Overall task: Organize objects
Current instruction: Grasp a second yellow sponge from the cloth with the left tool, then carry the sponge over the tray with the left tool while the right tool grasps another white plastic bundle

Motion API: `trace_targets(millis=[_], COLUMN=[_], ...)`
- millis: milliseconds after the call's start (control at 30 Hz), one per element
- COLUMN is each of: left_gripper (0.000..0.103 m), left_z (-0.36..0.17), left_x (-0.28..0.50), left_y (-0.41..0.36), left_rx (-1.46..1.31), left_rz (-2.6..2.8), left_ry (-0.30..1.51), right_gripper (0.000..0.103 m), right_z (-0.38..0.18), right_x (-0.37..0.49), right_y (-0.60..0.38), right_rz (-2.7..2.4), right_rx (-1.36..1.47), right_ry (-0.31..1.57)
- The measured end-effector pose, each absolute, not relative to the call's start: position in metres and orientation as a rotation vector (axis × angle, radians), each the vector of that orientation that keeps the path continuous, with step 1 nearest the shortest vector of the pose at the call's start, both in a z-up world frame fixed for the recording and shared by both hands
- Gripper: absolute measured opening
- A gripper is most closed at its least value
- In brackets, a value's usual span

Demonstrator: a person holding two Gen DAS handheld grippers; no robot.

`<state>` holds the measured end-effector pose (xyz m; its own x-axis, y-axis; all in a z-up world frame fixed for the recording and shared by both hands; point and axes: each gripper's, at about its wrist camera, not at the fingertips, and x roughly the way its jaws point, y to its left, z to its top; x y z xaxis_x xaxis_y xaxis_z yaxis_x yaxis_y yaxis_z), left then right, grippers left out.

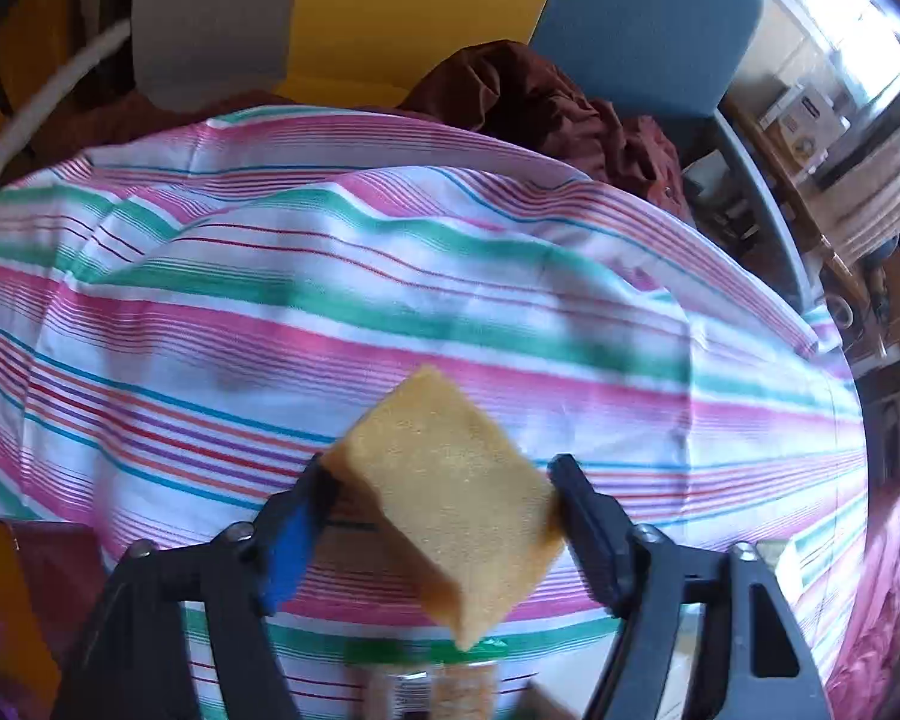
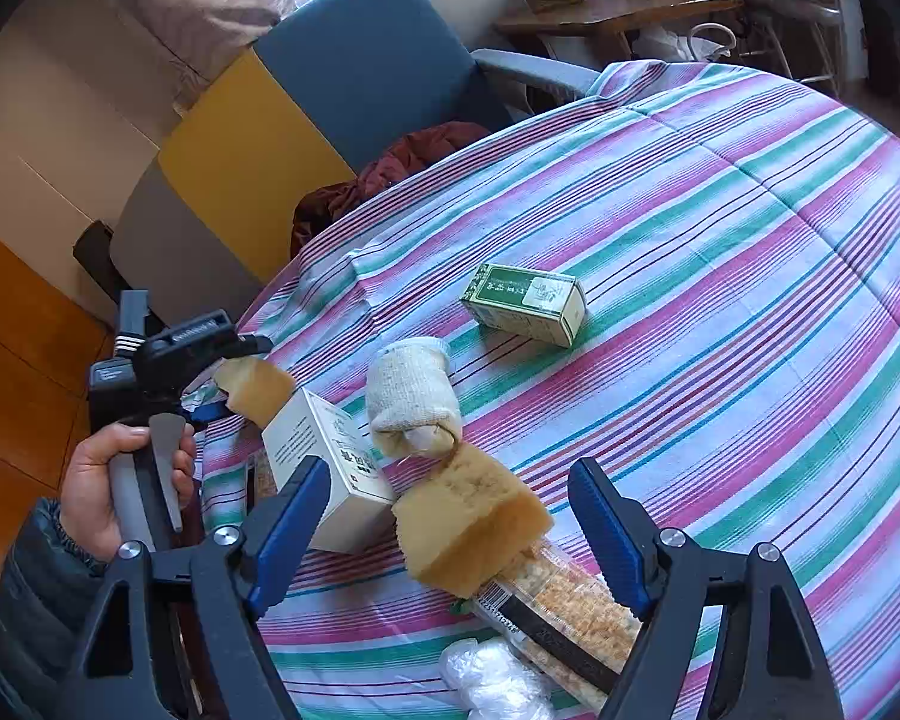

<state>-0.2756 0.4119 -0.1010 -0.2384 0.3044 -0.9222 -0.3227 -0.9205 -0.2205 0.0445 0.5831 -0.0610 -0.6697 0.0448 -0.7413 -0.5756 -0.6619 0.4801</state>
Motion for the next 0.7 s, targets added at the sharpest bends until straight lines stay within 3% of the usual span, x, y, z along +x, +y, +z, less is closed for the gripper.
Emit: trace_targets(millis=[100, 467, 700], left_gripper=[0.060, 0.060, 0.060], left_z=[-0.090, -0.024, -0.007], left_x=[-0.260, -0.164, -0.103], left_y=[0.401, 0.351, 0.306], left_rx=[-1.550, -1.271, -1.207], left_rz=[2.192, 2.146, 2.104], left_ry=[0.030, 0.164, 0.175], right_gripper=[0.082, 0.082, 0.082], right_z=[-0.062, -0.060, -0.069], right_x=[0.045, 0.061, 0.052], right_y=[0.585, 0.609, 0.609], right_rz=[2.348, 2.278, 2.273], right_rx=[-1.012, -0.915, -1.001], right_ry=[1.026, 1.052, 1.029])
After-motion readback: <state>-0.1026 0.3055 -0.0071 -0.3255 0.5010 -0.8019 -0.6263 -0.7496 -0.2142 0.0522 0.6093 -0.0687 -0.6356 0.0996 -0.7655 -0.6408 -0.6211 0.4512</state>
